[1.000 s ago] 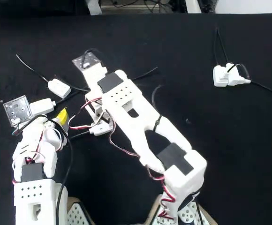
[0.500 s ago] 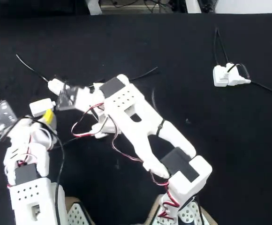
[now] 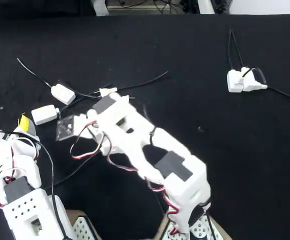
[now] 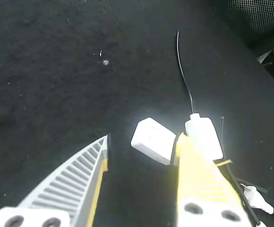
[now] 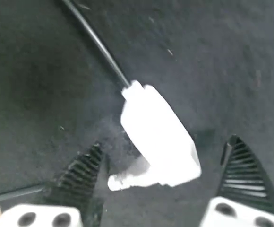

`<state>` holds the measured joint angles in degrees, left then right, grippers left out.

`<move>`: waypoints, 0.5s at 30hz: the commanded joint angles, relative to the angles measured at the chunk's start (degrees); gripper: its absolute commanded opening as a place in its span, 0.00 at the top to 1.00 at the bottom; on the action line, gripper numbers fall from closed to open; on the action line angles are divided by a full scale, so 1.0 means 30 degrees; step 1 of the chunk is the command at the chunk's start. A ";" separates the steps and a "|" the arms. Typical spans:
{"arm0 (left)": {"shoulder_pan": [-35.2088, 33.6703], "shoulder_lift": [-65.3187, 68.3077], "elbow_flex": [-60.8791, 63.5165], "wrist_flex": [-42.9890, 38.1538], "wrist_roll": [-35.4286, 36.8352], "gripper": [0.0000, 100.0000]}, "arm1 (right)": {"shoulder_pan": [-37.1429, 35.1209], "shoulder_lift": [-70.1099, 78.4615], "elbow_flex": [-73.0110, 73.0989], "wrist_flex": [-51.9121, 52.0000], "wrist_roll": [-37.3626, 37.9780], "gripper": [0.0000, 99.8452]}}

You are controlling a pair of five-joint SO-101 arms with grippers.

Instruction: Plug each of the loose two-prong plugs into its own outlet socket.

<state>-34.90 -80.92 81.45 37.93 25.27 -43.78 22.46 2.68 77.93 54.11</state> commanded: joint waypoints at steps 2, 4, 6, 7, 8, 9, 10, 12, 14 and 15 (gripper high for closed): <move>-0.0278 -0.0117 -0.1187 -0.0059 0.0205 0.77 | -0.0381 0.0073 -0.0396 -0.0234 0.1700 0.66; -0.0278 -0.0117 -0.1187 -0.0059 0.0205 0.77 | -0.0322 0.0337 -0.0366 -0.0234 0.2755 0.67; -0.0278 -0.0117 -0.1187 -0.0059 0.0205 0.77 | -0.0059 0.0747 -0.0396 -0.0234 0.3370 0.75; -0.0278 -0.0117 -0.1187 -0.0059 0.0205 0.77 | 0.0000 0.0982 -0.0425 -0.0234 0.3546 0.81; -0.0278 -0.0117 -0.1187 -0.0059 0.0205 0.77 | 0.0176 0.1187 -0.0425 -0.0234 0.3663 0.89; -0.0278 -0.0117 -0.1187 -0.0059 0.0205 0.77 | 0.0322 0.1304 -0.0454 -0.0264 0.3546 0.98; -0.0278 -0.0117 -0.1187 -0.0059 0.0205 0.77 | 0.0440 0.1421 -0.0601 -0.0176 0.3399 0.99; -0.0249 -0.0117 -0.1187 -0.0059 0.0205 0.77 | 0.1114 0.1392 -0.0864 0.0088 0.2139 0.97; -0.0249 -0.0117 -0.1187 -0.0088 0.0205 0.77 | 0.1641 0.0894 -0.1333 0.0527 0.0791 0.98; -0.0249 -0.0117 -0.1187 -0.0088 0.0205 0.77 | 0.1934 0.0484 -0.1509 0.0938 0.0205 0.99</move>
<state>-35.34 -80.92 81.45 37.93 25.27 -40.97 26.77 1.45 78.29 59.21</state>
